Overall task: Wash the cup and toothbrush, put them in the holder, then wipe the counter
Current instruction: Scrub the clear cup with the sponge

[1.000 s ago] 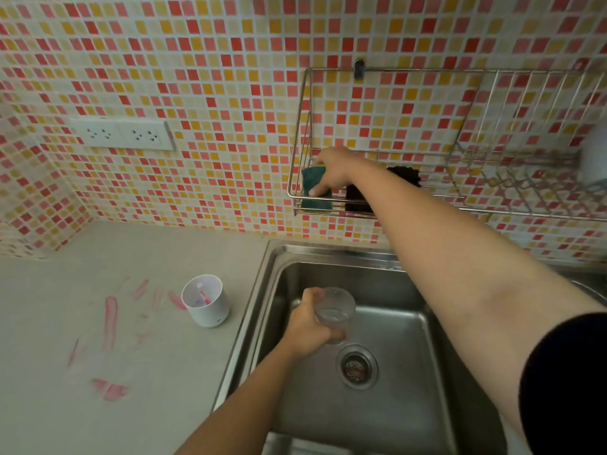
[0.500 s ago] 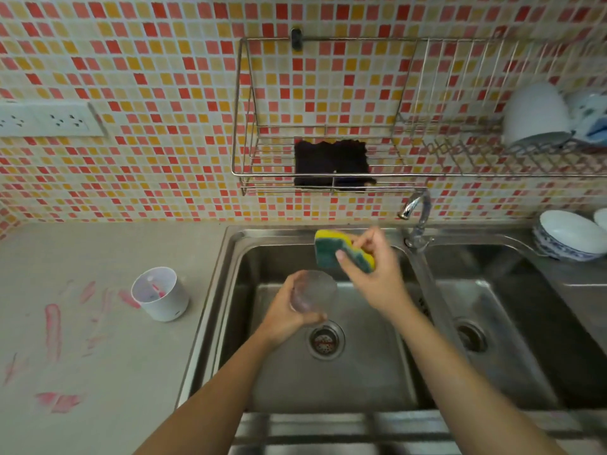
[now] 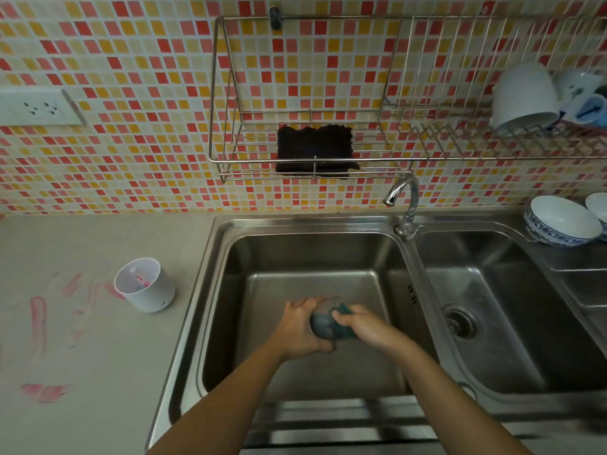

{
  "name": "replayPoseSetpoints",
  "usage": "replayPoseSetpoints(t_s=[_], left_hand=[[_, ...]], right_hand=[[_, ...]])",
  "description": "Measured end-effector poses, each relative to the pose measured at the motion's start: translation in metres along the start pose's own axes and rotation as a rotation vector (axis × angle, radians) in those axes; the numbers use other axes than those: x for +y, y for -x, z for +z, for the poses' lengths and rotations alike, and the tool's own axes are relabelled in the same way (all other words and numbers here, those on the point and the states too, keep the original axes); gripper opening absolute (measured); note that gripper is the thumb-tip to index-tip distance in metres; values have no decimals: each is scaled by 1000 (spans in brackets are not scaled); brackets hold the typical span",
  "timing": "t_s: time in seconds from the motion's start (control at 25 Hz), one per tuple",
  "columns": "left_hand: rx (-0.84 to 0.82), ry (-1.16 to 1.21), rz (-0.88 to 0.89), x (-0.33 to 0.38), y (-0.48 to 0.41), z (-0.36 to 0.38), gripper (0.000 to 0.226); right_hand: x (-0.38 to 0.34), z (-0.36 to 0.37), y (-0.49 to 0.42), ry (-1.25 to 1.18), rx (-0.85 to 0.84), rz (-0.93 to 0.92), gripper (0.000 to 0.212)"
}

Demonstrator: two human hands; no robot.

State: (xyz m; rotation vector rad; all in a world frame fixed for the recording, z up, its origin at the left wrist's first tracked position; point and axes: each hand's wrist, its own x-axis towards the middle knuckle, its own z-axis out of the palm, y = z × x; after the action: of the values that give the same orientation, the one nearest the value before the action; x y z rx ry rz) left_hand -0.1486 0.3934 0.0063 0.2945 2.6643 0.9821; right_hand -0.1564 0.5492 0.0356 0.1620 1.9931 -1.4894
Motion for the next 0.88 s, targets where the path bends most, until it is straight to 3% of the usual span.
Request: replayPoseSetpoints(t_s=[0.08,0.24,0.32,0.48,0.68,0.8,0.88], left_hand=[[-7,-45,12,2,-3,4,102],[84,-274,67,7,-2,10,87],[77,-198,98,6,-1,8,81],[26,-49,73,6,-3,1,73],[-57,180,-118,11,-4,-15,67],[16,123,-38,16,-5,-14,70],[36,41,50,20,-4,-10,81]], right_hand=[[-7,-8,2,-180,-11,90,30],[-13,-14,10,-672,7,250,22],[-12,-7,13,-746,-78,238,20],[-8,-2,17,-592,-173,115,27],[-16,-20,24,84,-238,-83,33],[-12,-15,16,29,-167,-146,31],[-7,-10,12,-207,-120,-63,27]])
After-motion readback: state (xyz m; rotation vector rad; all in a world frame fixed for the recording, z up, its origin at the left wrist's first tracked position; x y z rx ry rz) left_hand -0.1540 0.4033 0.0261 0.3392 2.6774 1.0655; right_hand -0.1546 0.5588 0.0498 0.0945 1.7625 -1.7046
